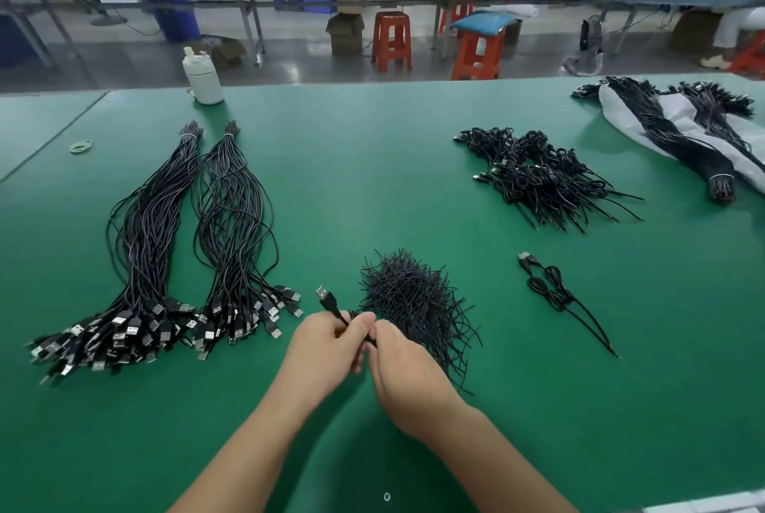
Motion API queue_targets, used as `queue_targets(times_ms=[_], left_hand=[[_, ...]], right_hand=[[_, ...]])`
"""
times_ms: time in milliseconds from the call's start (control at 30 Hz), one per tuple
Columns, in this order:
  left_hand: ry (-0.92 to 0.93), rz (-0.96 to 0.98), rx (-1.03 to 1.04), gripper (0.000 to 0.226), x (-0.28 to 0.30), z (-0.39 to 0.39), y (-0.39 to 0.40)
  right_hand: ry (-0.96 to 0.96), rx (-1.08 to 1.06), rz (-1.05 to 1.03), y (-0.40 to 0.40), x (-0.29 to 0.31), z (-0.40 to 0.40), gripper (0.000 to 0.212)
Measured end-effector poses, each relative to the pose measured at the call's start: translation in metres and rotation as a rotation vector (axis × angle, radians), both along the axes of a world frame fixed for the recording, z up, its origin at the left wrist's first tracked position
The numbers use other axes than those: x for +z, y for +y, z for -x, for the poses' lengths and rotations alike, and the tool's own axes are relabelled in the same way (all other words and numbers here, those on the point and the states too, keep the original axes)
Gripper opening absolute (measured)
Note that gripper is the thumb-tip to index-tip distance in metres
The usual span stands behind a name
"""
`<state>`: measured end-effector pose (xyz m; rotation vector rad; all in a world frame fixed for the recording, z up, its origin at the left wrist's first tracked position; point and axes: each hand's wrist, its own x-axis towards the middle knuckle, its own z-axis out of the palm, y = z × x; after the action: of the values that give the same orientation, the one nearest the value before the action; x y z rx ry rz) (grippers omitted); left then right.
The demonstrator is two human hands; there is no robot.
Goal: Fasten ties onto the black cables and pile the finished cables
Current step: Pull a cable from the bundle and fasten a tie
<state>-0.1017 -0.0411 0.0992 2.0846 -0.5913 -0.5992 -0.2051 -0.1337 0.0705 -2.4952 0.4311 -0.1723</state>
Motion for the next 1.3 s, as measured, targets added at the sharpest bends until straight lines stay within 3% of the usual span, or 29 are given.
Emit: queue_targets(times_ms=[100, 200, 300, 433, 500, 633, 800, 1000, 1167, 1300], left_hand=[[0.362, 0.346, 0.149, 0.034, -0.003, 0.000, -0.003], [0.436, 0.421, 0.216, 0.033, -0.004, 0.003, -0.005], [0.329, 0.369, 0.197, 0.037, -0.005, 0.001, -0.006], [-0.161, 0.147, 0.198, 0.032, -0.004, -0.002, -0.001], [-0.266, 0.124, 0.170, 0.034, -0.001, -0.004, 0.000], [-0.175, 0.133, 0.093, 0.036, 0.003, -0.011, 0.000], [-0.254, 0.092, -0.071, 0.020, 0.008, -0.014, -0.003], [-0.327, -0.001, -0.181, 0.016, 0.014, -0.020, -0.007], [-0.297, -0.009, -0.237, 0.012, 0.022, -0.027, -0.013], [-0.226, 0.006, -0.274, 0.011, 0.025, -0.029, -0.016]], right_hand=[[0.000, -0.043, -0.037, -0.003, 0.008, -0.002, 0.012], [0.003, -0.038, -0.029, -0.004, 0.010, -0.005, 0.014], [0.001, -0.026, 0.028, -0.004, 0.006, -0.007, 0.019], [-0.046, -0.072, 0.122, -0.008, 0.004, -0.006, 0.022], [-0.069, -0.071, 0.136, -0.011, 0.005, -0.005, 0.024], [-0.099, -0.005, 0.150, -0.014, 0.010, -0.003, 0.025], [-0.075, 0.028, 0.100, -0.018, 0.010, -0.005, 0.020], [0.039, -0.033, -0.392, -0.021, 0.010, -0.010, 0.029], [-0.043, 0.047, -0.425, -0.021, 0.010, -0.004, 0.035], [-0.076, -0.013, -0.430, -0.027, 0.015, -0.006, 0.025]])
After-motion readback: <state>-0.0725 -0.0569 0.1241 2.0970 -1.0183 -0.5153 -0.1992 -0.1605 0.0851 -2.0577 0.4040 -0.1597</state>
